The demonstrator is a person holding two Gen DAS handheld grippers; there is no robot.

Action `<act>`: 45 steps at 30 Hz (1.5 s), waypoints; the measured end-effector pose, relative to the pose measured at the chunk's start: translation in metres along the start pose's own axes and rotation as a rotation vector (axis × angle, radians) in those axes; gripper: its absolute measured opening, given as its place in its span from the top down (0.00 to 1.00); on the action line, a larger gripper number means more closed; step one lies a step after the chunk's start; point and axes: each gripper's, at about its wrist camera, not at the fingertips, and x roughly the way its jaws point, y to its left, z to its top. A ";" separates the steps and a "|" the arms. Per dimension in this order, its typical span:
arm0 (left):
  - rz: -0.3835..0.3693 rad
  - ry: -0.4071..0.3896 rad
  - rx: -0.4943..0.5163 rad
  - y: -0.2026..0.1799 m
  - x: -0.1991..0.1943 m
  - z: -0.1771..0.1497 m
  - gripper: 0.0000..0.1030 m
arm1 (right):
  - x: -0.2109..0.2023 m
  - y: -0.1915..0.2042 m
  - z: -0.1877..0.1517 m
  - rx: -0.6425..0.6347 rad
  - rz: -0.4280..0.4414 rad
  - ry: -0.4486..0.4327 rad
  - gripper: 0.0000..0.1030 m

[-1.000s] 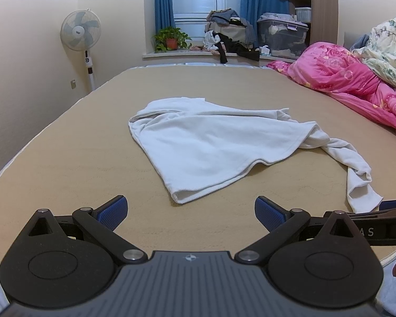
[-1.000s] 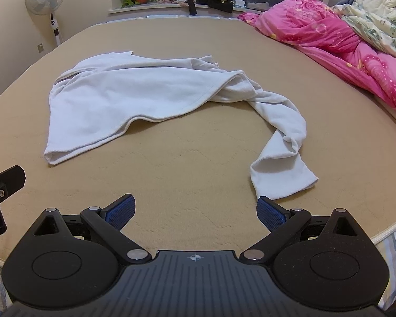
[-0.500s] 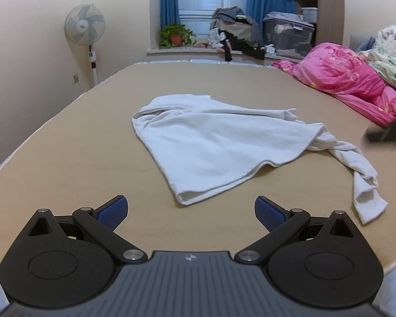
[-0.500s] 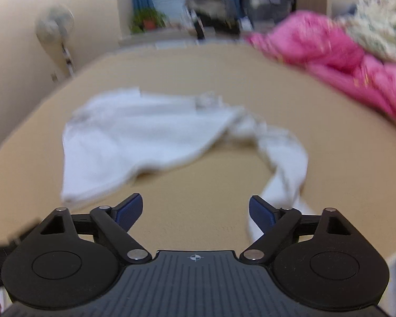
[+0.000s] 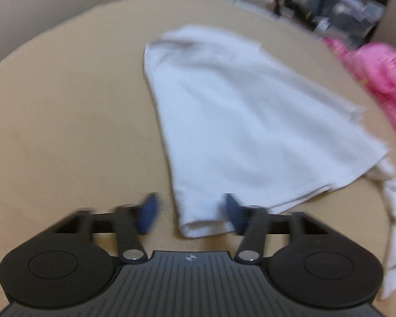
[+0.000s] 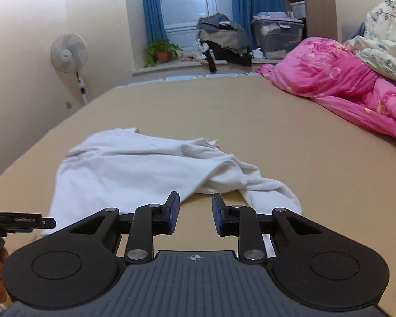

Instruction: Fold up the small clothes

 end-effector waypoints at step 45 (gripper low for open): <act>-0.078 0.000 0.040 0.174 -0.130 -0.023 0.97 | 0.012 0.002 -0.002 0.073 0.190 0.132 0.97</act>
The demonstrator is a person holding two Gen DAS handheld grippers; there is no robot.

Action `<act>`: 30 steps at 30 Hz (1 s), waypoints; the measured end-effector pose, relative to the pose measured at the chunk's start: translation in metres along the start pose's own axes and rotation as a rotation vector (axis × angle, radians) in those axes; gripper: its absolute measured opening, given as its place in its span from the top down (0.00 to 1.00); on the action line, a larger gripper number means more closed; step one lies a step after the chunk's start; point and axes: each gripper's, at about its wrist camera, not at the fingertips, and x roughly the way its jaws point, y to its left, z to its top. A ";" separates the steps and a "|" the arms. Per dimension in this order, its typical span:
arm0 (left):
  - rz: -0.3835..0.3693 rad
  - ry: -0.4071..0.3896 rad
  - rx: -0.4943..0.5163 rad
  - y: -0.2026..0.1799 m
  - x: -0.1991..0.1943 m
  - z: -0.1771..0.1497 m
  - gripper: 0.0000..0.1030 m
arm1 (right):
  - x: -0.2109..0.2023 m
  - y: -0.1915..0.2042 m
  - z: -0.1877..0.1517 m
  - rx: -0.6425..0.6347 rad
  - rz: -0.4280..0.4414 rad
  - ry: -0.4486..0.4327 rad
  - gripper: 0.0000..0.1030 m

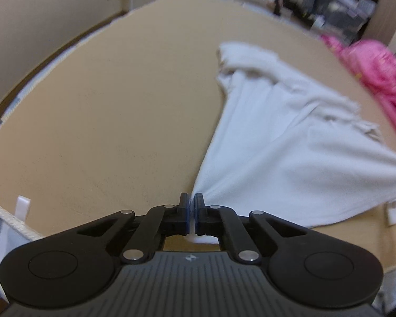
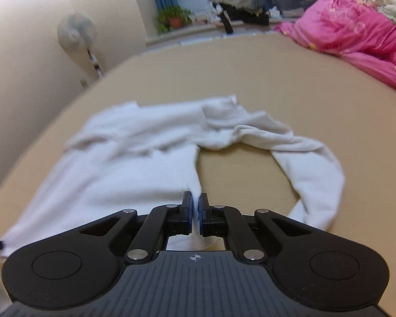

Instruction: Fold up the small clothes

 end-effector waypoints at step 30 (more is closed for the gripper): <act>-0.046 0.001 0.176 -0.077 0.012 -0.011 0.79 | 0.036 -0.128 -0.011 0.311 -0.248 0.089 0.62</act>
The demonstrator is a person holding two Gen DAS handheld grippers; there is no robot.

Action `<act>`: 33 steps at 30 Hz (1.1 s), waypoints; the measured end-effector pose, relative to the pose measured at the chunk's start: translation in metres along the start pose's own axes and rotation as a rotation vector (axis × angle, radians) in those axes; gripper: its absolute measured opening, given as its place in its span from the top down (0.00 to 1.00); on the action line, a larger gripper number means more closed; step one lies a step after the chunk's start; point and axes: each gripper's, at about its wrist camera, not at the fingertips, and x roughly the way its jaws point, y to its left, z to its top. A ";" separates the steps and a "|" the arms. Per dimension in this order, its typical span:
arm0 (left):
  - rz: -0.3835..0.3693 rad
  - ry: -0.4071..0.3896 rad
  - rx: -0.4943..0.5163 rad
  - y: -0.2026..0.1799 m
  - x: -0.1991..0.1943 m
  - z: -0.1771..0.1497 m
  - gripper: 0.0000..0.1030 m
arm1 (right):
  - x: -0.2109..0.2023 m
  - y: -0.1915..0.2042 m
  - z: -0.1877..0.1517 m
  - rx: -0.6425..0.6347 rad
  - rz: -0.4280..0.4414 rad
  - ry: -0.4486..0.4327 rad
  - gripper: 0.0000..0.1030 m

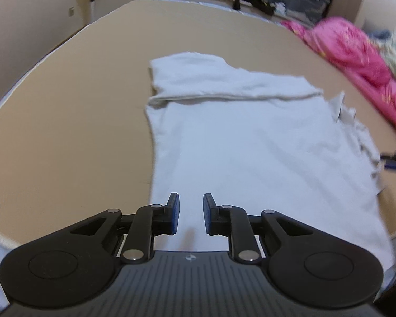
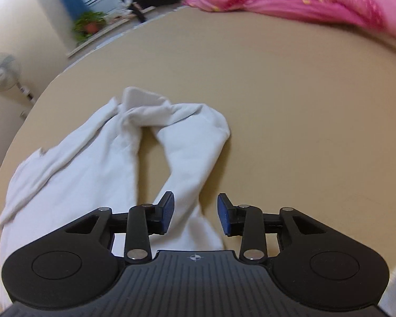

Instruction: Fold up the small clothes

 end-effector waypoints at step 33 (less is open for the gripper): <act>0.079 0.131 0.130 -0.030 0.066 -0.004 0.74 | -0.023 -0.148 0.071 0.227 -0.138 -0.333 0.57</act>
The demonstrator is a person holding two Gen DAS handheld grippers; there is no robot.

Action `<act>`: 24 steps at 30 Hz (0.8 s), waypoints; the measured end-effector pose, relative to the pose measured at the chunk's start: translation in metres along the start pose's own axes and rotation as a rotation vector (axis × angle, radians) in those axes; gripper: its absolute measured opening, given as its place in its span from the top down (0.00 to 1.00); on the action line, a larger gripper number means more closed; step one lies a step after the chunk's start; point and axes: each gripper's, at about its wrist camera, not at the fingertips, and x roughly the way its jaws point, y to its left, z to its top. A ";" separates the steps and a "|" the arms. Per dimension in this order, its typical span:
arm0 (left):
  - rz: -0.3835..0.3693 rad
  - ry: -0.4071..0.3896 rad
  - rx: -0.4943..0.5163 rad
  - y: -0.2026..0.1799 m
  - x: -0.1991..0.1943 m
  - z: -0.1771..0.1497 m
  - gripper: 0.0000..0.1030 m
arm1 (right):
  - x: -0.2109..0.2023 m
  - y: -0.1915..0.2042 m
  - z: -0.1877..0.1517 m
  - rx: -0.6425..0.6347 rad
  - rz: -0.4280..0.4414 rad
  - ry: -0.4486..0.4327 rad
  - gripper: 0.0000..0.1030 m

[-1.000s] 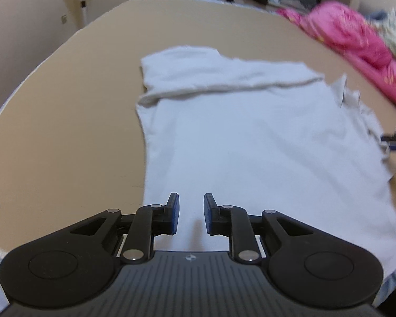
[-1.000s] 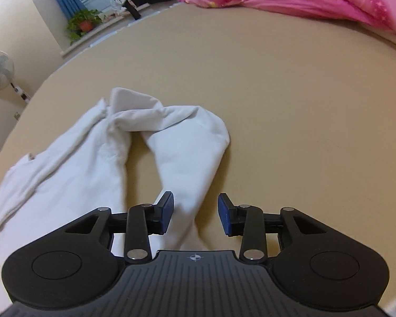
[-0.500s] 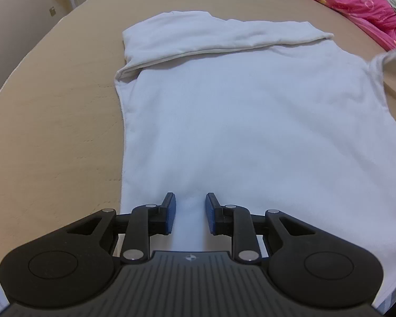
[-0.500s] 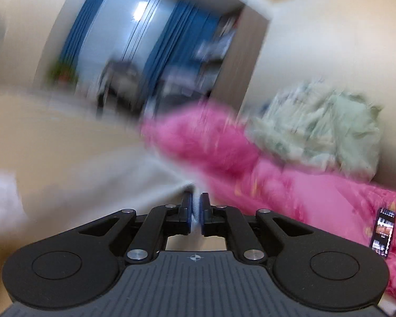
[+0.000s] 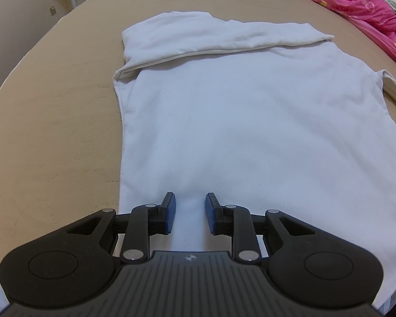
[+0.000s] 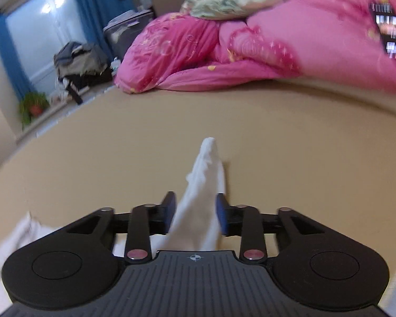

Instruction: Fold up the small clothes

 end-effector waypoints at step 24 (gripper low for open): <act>0.009 -0.036 0.031 -0.004 0.000 -0.003 0.73 | 0.086 -0.104 0.009 0.536 -0.188 -0.138 0.94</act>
